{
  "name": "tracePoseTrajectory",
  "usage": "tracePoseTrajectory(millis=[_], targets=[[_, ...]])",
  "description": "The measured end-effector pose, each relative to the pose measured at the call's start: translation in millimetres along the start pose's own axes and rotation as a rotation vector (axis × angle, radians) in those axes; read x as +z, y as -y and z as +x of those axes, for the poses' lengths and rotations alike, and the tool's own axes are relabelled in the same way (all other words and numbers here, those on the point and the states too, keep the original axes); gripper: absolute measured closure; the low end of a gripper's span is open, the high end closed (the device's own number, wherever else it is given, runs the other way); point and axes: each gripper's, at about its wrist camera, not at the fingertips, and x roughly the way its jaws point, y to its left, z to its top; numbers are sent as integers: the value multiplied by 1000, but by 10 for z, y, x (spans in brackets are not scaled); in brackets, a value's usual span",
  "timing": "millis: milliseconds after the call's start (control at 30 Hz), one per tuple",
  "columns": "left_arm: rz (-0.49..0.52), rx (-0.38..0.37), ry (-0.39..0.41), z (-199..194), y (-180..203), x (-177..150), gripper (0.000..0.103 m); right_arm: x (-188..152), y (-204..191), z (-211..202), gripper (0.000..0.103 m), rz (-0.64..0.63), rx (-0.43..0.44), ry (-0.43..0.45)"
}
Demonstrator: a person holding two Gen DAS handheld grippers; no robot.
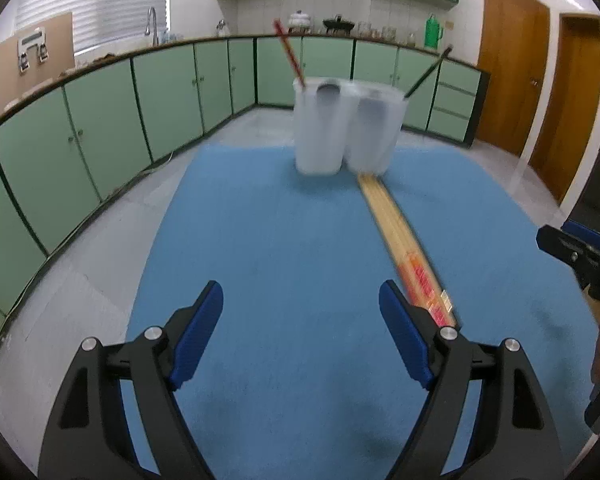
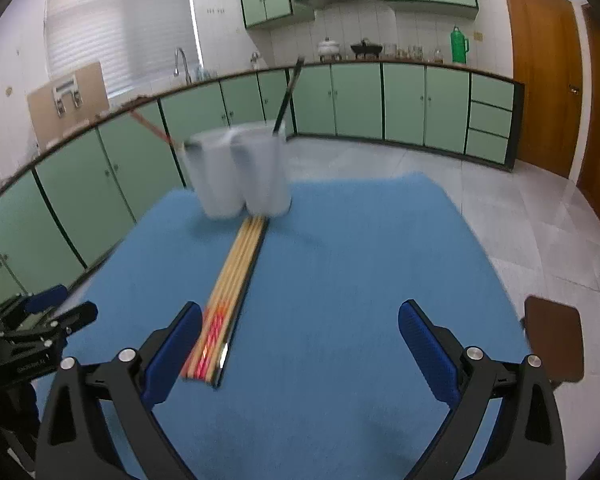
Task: Organize utensils
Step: 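Open both tools and pull them back from the holder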
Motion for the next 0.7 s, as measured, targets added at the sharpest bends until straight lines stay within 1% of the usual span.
tracePoseTrajectory(millis=[100,200,300,467,700], targets=[[-9,18,-30,49,-49,-101,24,-167,-84,89,7,-19,-18,-37],[-12,34,-43,73,-80,-144,22,-312,-191,182,7,-48,-32,-77],[-14,45,-48,96,-86,-178,21,-421,-300,283,12,-67,-26,-126],[-26,56,-57,144,-115,-198,20,-476,-406,372,18,-92,-30,-169],[-33,61,-71,214,-116,-215,20,-460,-435,471,21,-83,-35,-205]])
